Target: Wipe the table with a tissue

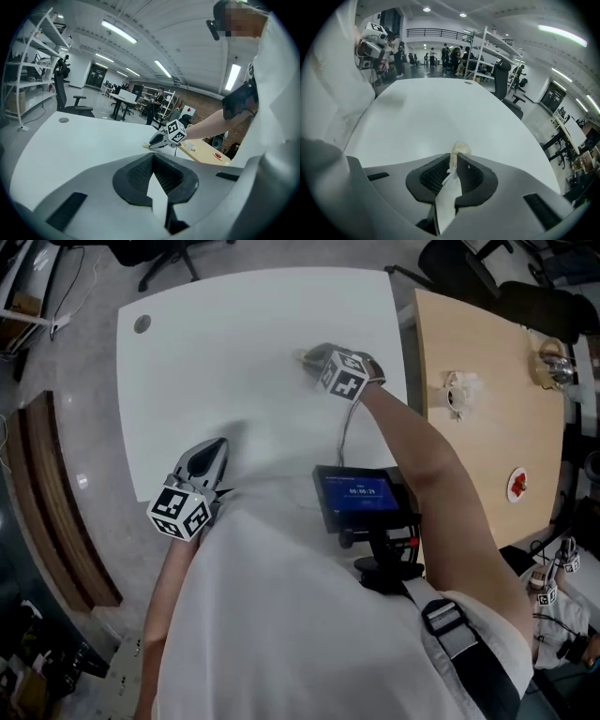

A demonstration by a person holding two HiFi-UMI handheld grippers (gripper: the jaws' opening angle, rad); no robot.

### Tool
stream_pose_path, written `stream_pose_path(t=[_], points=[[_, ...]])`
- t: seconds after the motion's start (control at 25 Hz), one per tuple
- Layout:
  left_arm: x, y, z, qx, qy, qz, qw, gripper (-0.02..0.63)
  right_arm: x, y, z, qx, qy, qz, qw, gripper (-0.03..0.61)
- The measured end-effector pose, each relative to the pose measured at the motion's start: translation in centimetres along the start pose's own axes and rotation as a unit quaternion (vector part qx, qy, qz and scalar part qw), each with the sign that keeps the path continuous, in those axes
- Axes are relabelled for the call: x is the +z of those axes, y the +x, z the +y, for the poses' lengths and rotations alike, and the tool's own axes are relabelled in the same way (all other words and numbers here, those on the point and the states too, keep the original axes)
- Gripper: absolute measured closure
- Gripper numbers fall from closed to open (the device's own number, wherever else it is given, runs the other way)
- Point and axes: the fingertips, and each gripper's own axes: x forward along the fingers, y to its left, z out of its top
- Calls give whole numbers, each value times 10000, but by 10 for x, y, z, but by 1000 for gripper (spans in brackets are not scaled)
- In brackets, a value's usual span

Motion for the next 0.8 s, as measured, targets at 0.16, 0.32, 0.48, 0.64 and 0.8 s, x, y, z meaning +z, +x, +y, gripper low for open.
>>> stream_pose_path(t=[0.16, 0.32, 0.48, 0.64, 0.8], points=[[-7, -4, -5, -97, -12, -32, 9999, 607, 15, -28, 22, 58, 658, -482, 9967, 529], [-3, -11, -1, -265, 79, -133, 9995, 607, 41, -65, 34, -152, 1493, -1123, 9823, 529], [-3, -19, 4, -385, 147, -240, 9989, 607, 63, -102, 43, -498, 2319, -1888, 9529, 529], [-3, -31, 11, -459, 184, -288, 9984, 607, 80, -133, 67, -747, 2777, -2438, 9262, 529], [-4, -41, 16, -543, 220, -298, 9978, 607, 90, -146, 94, -955, 3143, -2763, 9032, 529]])
